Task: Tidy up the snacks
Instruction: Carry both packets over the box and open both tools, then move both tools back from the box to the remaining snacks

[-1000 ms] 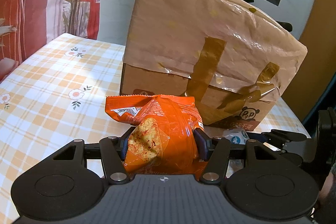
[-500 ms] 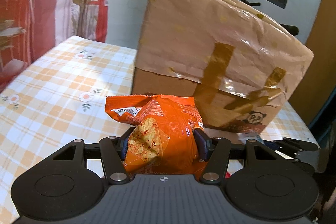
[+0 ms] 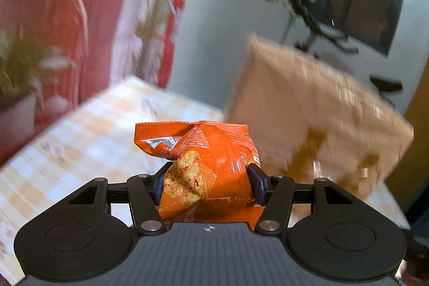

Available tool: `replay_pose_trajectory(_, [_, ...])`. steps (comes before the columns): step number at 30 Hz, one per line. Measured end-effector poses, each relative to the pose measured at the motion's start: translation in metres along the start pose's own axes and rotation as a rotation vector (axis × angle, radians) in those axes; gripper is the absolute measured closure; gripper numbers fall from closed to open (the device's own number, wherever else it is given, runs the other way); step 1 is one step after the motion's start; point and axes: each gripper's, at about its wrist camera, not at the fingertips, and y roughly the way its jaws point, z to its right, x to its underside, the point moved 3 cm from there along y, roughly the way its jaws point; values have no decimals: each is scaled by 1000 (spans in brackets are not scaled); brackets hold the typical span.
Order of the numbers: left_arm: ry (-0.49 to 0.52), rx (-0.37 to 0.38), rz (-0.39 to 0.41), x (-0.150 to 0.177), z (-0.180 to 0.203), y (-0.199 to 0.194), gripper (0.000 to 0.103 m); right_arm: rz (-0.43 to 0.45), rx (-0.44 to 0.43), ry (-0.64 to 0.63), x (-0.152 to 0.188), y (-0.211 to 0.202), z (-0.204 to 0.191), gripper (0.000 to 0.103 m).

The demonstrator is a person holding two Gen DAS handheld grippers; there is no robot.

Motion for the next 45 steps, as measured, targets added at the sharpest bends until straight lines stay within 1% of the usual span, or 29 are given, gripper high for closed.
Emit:
replay_pose_trajectory(4, [1,-54,134,-38,-6,-20,42,68,63,69,-19,-28,29,53])
replay_pose_trajectory(5, [3,-60,166,-48,-5,-24,42,95,74,84,-28,-35,36,53])
replay_pose_trajectory(7, [14,-54,204,-66,-1,-29,42,150,84,105,-48,-46,44,53])
replay_pose_trajectory(10, [49,-21,249,-91,13,-30,42,247,90,101,-84,-63,48,53])
replay_pose_trajectory(13, [84,36,270,-112,30,-22,42,335,69,52,-119,-76,44,53])
replay_pose_trajectory(15, [100,85,272,-124,45,-14,42,372,48,13,-138,-80,36,53])
replay_pose_trajectory(18, [131,159,266,-136,68,5,42,408,-6,-38,-165,-79,19,53])
replay_pose_trajectory(20, [151,199,244,-141,84,21,42,398,-35,-89,-180,-67,1,53])
replay_pose_trajectory(24, [186,264,166,-142,110,57,42,329,-71,-199,-194,-39,-37,53])
replay_pose_trajectory(26, [193,275,121,-138,120,75,42,284,-100,-227,-197,-23,-51,53])
replay_pose_trajectory(28, [187,303,80,-133,126,86,42,242,-120,-237,-197,-10,-60,53])
replay_pose_trajectory(32, [215,348,50,-134,138,114,41,172,-104,-219,-196,7,-64,53])
replay_pose_trajectory(35, [230,356,11,-132,149,130,41,173,-94,-217,-195,11,-59,53])
replay_pose_trajectory(37, [218,356,-17,-130,155,141,41,167,-59,-239,-194,14,-57,52])
replay_pose_trajectory(39, [204,360,-40,-129,157,150,39,169,-22,-242,-193,16,-53,52])
replay_pose_trajectory(40, [203,365,-49,-127,159,152,33,174,-5,-236,-193,16,-50,52])
replay_pose_trajectory(41, [210,371,-53,-126,162,155,27,183,6,-233,-193,17,-50,49])
replay_pose_trajectory(42, [216,373,-50,-125,163,154,26,192,13,-236,-194,17,-49,45])
replay_pose_trajectory(45, [209,366,-55,-123,162,153,26,221,10,-245,-195,15,-44,42])
